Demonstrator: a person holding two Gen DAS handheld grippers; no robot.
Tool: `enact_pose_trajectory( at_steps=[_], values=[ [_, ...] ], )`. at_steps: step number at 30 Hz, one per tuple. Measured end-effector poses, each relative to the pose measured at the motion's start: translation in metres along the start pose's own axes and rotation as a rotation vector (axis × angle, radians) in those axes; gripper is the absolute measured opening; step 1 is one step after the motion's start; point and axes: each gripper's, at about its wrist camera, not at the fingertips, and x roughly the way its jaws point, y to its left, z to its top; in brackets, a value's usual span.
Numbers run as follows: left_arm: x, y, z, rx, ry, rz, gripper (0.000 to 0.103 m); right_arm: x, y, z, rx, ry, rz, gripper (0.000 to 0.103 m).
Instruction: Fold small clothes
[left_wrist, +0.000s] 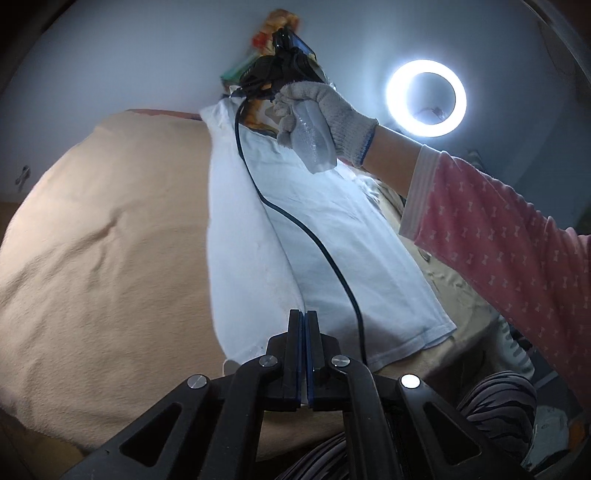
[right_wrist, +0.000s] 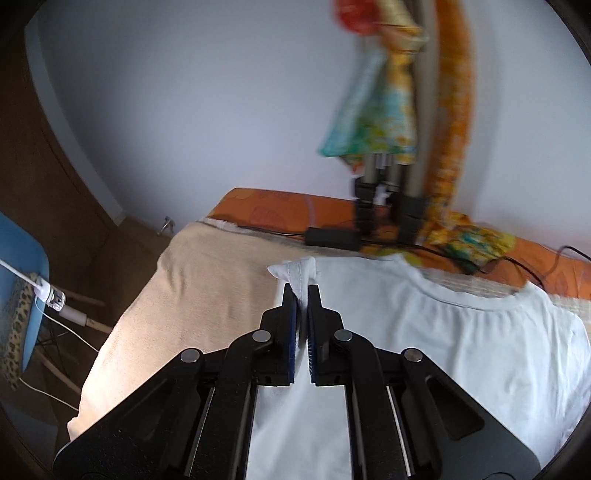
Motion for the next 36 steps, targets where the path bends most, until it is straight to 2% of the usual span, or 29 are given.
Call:
enact_pose_trajectory(
  at_steps=[6,10,14,15,16,17,18,20,21,26,30,36],
  values=[
    [0.034,-0.028,0.0,0.053,0.077,-0.027,0.0,-0.011,-0.06,-0.021,0.09,0.011,-0.059,0.006],
    [0.051,-0.037,0.001,0.066,0.117,-0.027,0.0,-0.004,-0.083,-0.031,0.123,0.036,-0.119,0.006],
    [0.057,-0.034,0.004,0.065,0.139,-0.037,0.0,0.006,-0.101,-0.036,0.159,0.063,-0.136,0.006],
    [0.057,-0.034,0.004,0.068,0.144,-0.041,0.008,0.007,-0.105,-0.039,0.165,0.071,-0.128,0.007],
    [0.056,-0.033,0.004,0.074,0.15,-0.047,0.02,0.007,-0.108,-0.04,0.167,0.073,-0.125,0.01],
    [0.054,-0.032,0.005,0.08,0.153,-0.044,0.027,0.005,-0.11,-0.039,0.164,0.075,-0.135,0.02],
    [0.052,-0.032,0.006,0.086,0.153,-0.046,0.033,0.004,-0.111,-0.04,0.16,0.068,-0.146,0.035],
    [0.044,-0.031,0.007,0.093,0.149,-0.062,0.035,-0.008,-0.113,-0.04,0.159,0.033,-0.168,0.057],
    [0.044,-0.035,0.007,0.091,0.148,-0.074,0.039,-0.017,-0.115,-0.039,0.163,0.013,-0.166,0.059],
    [0.013,-0.031,0.01,0.074,0.097,-0.099,0.044,-0.056,-0.122,-0.039,0.193,-0.023,-0.161,0.059],
    [-0.015,-0.018,0.018,0.067,0.034,-0.024,0.049,-0.101,-0.121,-0.048,0.193,-0.064,-0.147,0.059],
    [-0.045,0.014,0.048,0.057,-0.042,0.099,0.049,-0.177,-0.11,-0.084,0.166,-0.107,-0.131,0.059]
  ],
)
